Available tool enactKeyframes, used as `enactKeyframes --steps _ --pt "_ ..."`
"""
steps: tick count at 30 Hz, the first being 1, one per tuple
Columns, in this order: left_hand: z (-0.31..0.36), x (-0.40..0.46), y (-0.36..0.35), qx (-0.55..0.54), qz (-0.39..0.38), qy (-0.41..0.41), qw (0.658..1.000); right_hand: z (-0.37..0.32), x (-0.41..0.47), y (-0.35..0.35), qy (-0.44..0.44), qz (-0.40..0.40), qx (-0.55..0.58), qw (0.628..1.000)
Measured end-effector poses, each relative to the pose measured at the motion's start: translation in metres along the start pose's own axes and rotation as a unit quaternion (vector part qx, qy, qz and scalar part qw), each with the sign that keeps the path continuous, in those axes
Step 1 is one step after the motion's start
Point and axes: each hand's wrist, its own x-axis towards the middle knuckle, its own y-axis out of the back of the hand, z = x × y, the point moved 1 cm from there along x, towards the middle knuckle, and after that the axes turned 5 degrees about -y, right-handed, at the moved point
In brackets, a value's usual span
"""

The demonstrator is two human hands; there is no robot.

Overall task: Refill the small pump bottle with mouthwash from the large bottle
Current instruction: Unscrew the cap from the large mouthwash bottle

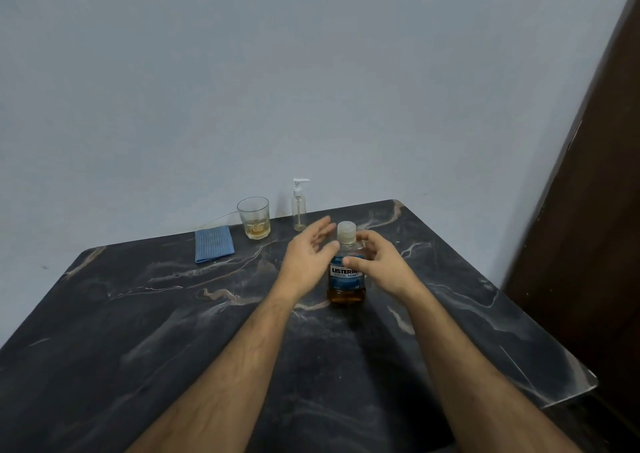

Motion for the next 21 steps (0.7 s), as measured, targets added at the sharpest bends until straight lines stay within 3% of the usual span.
enactKeyframes --steps 6,21 --pt "0.012 0.027 -0.007 0.075 -0.085 -0.006 0.993 -0.001 0.003 -0.004 -0.012 -0.002 -0.044 0.999" --pt "0.007 0.018 -0.015 0.08 0.0 -0.022 0.997 0.003 0.002 -0.009 0.023 0.052 -0.108 0.992"
